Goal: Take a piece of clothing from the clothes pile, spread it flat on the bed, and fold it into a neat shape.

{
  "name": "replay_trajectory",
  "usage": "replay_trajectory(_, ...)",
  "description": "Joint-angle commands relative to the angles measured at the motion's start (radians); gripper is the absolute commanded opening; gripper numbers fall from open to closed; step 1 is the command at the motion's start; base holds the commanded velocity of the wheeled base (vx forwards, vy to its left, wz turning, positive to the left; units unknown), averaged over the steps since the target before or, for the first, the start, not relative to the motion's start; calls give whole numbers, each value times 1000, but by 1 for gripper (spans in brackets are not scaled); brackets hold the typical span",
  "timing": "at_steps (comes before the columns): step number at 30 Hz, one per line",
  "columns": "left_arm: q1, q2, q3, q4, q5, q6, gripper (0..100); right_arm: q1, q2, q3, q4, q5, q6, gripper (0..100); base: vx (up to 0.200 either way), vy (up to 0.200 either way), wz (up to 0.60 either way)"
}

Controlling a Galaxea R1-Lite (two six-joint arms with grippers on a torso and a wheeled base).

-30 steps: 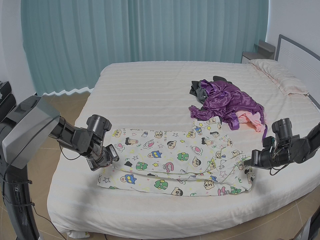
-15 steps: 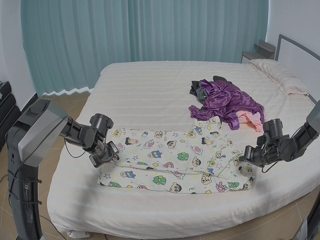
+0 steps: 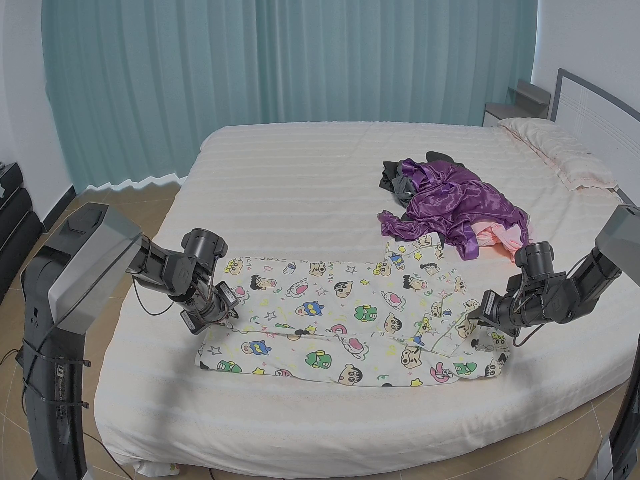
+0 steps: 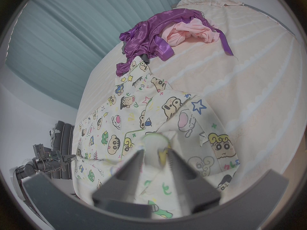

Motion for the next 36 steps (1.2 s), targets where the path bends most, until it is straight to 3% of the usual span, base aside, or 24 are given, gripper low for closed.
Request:
replay_trajectory(1,5,5,-20,1,1,-27,100,-8,2,-7,-2,2,37,100,0,0,0)
replay_trajectory(7,47,-20,-7,27,-22,-35,100,-16,-52,10,-43,-3,207,100,0,0,0)
replay_trajectory(10,79,-98,39,76,-148,-59,100,22,-92,39,-46,-4,377,100,0,0,0)
replay_trajectory(12,88,-141,77,82,-208,-70,100,48,-98,60,-48,-6,429,100,0,0,0)
replay_trajectory(13,102,-218,183,70,-269,-72,100,84,-86,91,-60,-27,481,100,0,0,0)
replay_trajectory(16,102,-244,224,61,-279,-73,100,91,-75,97,-69,-41,485,100,0,0,0)
replay_trajectory(20,102,-362,476,-119,-311,-73,100,111,34,100,-169,-145,471,100,0,0,0)
replay_trajectory(25,93,-416,648,-302,-320,-86,100,111,95,102,-227,-179,422,100,0,0,0)
replay_trajectory(29,74,-410,680,-378,-320,-128,100,111,117,91,-232,-185,422,100,0,0,0)
replay_trajectory(36,66,-406,694,-389,-322,-128,100,105,129,82,-256,-193,419,100,0,0,0)
